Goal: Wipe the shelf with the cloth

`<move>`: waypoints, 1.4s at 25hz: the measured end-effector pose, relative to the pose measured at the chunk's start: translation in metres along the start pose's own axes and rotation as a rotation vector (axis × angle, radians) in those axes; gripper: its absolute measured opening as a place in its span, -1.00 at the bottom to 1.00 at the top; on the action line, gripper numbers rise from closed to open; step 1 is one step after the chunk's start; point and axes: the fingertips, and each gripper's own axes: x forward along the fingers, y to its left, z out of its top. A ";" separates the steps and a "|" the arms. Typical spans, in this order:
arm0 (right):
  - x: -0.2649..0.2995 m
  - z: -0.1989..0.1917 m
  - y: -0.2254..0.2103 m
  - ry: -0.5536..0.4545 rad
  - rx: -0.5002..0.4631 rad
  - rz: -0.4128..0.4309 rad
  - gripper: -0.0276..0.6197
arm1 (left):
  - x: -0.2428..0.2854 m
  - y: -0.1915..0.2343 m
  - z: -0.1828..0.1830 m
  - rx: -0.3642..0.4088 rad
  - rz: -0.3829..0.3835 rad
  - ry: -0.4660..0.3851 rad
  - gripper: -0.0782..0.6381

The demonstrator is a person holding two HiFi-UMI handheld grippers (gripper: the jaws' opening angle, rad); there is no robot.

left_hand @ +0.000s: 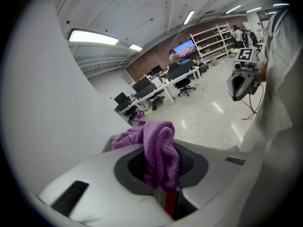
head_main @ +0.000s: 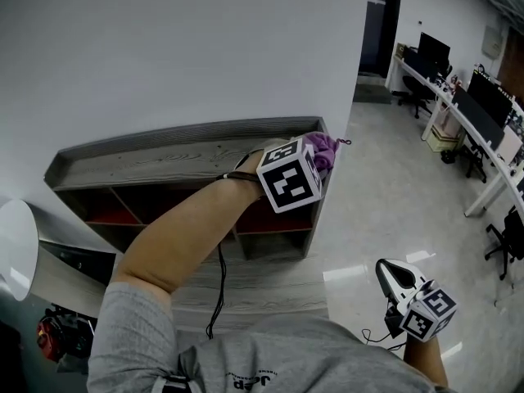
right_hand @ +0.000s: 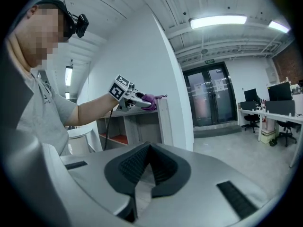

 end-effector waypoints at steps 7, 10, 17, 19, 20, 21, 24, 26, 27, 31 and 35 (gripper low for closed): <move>0.004 -0.003 -0.011 0.000 0.010 0.013 -0.85 | -0.060 0.051 0.025 -0.041 0.206 -0.139 -0.52; -0.002 -0.007 -0.019 -0.010 0.030 -0.001 -0.85 | -0.049 0.102 0.042 -0.087 0.310 -0.182 -0.51; -0.019 -0.015 -0.034 -0.016 0.053 -0.041 -0.85 | 0.037 0.123 0.001 -0.112 0.322 -0.030 -0.51; -0.025 -0.016 -0.038 -0.017 0.057 -0.050 -0.85 | 0.041 0.126 0.001 -0.121 0.321 -0.031 -0.51; -0.027 -0.016 -0.039 -0.019 0.057 -0.051 -0.85 | 0.041 0.127 0.001 -0.122 0.316 -0.031 -0.51; -0.029 -0.016 -0.039 -0.021 0.057 -0.051 -0.85 | 0.040 0.127 0.001 -0.131 0.306 -0.033 -0.51; -0.031 -0.016 -0.038 -0.024 0.059 -0.046 -0.85 | 0.033 0.119 -0.003 -0.246 0.217 -0.071 -0.51; -0.032 -0.016 -0.038 -0.023 0.058 -0.036 -0.85 | 0.022 0.105 -0.002 -0.325 0.122 -0.102 -0.51; -0.033 -0.015 -0.040 -0.026 0.058 -0.028 -0.85 | 0.016 0.096 0.003 -0.345 0.081 -0.113 -0.51; -0.036 -0.011 -0.043 -0.033 0.053 0.017 -0.85 | -0.002 0.054 0.025 -0.355 -0.011 -0.132 -0.51; -0.032 -0.010 -0.046 -0.029 0.045 0.102 -0.85 | -0.013 0.007 0.036 -0.353 -0.058 -0.127 -0.52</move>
